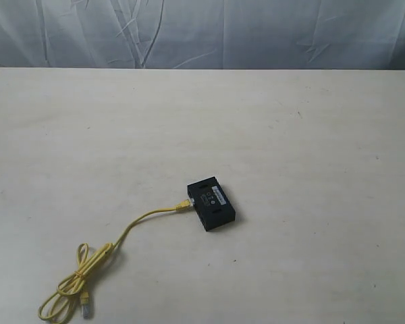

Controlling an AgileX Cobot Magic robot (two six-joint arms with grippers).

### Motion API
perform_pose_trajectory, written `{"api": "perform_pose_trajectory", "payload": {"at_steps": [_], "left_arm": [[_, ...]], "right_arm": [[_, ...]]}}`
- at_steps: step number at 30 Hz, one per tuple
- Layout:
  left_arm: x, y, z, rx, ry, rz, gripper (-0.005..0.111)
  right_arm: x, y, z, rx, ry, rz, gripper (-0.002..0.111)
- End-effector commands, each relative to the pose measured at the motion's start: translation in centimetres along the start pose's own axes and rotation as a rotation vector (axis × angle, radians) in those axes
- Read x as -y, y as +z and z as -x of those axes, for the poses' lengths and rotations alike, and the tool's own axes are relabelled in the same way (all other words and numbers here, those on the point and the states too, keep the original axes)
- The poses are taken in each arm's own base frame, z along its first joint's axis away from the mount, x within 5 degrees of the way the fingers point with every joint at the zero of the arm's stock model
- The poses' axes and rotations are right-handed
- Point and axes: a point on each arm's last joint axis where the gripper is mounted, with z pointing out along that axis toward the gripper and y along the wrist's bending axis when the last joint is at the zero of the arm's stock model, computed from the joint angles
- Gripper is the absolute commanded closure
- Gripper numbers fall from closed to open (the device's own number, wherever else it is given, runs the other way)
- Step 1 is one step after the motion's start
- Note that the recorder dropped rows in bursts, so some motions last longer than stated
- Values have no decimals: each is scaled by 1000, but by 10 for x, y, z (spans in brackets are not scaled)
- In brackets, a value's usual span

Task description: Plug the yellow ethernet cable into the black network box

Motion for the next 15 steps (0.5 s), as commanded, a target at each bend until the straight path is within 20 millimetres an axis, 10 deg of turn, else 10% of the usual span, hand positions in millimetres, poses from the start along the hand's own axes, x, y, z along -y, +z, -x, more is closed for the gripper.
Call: {"api": "perform_pose_trajectory", "payload": {"at_steps": [1, 15], "left_arm": [[0, -1, -1, 8, -5, 6, 107], [0, -1, -1, 8, -5, 6, 107]], "right_arm": [[3, -4, -12, 14, -68, -48, 109], [17, 12, -42, -37, 86, -236, 109]]}}
